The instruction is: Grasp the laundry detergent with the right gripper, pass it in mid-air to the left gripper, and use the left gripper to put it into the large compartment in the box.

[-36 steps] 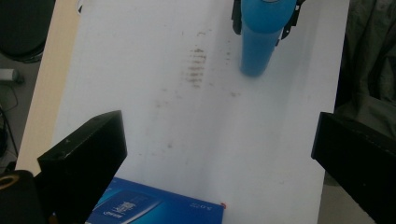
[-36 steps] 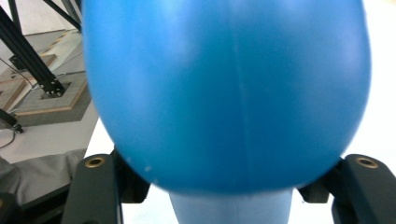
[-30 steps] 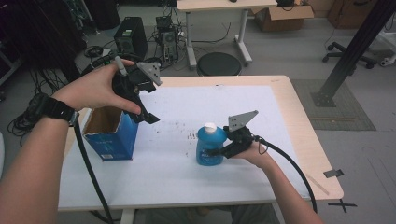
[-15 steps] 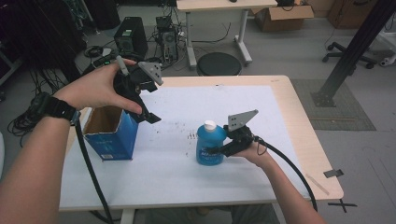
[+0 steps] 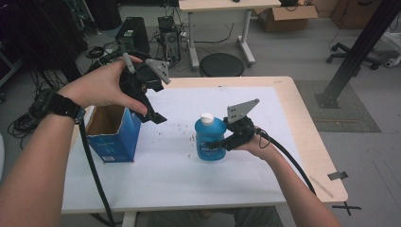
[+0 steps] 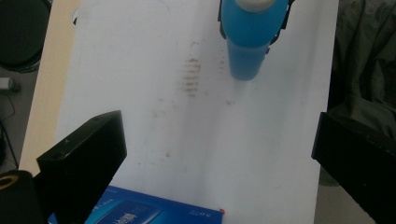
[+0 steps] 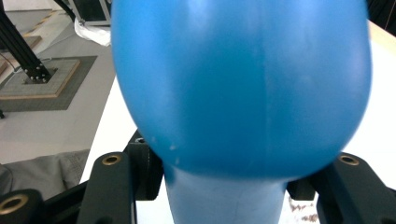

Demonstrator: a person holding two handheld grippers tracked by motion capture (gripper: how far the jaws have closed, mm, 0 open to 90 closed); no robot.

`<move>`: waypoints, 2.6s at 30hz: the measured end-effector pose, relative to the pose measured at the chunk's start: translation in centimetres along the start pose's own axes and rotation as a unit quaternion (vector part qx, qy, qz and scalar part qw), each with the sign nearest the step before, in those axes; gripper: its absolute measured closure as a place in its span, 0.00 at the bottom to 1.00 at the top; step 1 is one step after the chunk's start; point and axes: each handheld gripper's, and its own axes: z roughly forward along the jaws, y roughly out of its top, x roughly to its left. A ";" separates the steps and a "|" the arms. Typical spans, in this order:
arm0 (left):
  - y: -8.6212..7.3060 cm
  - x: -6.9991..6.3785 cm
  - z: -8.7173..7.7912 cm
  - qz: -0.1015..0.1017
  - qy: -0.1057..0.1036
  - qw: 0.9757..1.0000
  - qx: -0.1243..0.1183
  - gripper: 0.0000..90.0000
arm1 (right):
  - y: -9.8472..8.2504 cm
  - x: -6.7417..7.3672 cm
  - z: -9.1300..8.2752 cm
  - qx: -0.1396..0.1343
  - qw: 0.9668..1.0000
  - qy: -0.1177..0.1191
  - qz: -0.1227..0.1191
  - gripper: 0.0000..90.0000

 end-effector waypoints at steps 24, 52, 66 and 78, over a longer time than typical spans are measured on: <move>2.9 -1.1 -0.1 0.028 -0.009 0.999 0.030 0.04 | 9.4 0.7 2.9 0.024 0.998 0.033 -0.050 0.48; 4.7 -1.5 2.6 0.047 -0.032 0.995 0.079 0.16 | 10.3 1.2 2.9 0.031 0.997 0.033 -0.056 0.48; 4.7 -1.6 2.5 0.046 -0.039 0.995 0.076 0.25 | 10.2 1.2 3.0 0.031 0.997 0.031 -0.055 0.48; 4.8 -1.6 2.6 0.046 -0.042 0.995 0.078 0.30 | 10.2 1.2 2.9 0.031 0.998 0.029 -0.055 0.48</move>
